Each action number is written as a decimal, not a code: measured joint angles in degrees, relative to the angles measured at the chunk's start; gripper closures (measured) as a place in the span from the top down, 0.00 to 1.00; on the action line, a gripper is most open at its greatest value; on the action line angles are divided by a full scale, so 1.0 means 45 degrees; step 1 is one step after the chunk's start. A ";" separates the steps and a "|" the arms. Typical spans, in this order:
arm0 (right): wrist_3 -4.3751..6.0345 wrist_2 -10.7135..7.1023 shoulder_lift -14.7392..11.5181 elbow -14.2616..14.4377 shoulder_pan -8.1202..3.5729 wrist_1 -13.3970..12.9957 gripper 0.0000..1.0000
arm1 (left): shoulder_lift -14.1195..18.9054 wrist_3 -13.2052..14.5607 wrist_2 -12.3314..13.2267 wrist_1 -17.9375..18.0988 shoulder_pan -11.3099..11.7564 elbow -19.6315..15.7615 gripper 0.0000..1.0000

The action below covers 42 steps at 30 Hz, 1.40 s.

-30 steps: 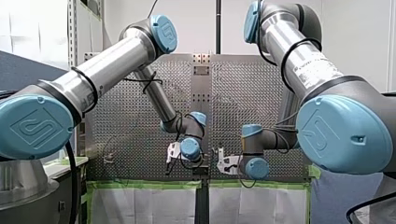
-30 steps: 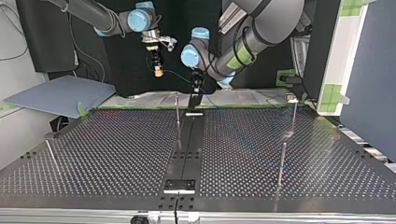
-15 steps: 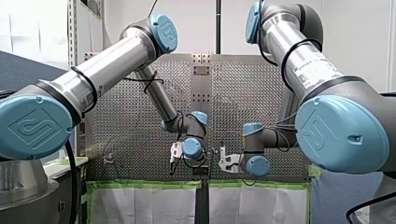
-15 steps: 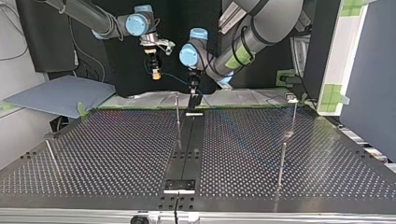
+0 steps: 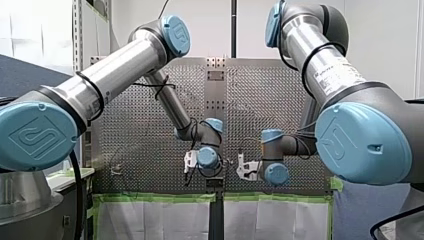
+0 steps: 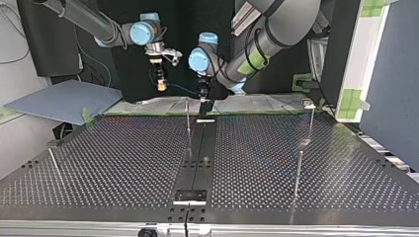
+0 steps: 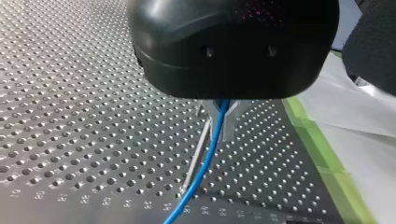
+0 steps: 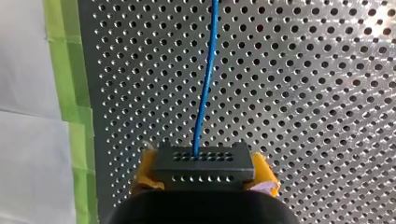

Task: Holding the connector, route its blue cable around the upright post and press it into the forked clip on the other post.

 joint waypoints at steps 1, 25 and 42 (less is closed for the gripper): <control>-0.0001 -0.0006 0.0001 -0.0061 -0.0029 0.0037 0.00 | 0.0000 0.0001 -0.0005 -0.0017 -0.0001 0.0041 0.00; -0.0041 -0.0311 0.0002 -0.0688 -0.0841 0.0297 0.00 | -0.0012 -0.0029 0.0015 0.0127 0.0088 0.0198 0.00; 0.0036 -0.0755 0.0007 -0.1104 -0.1472 0.0407 0.00 | -0.0017 -0.0160 0.0151 0.0143 0.0299 0.0394 0.00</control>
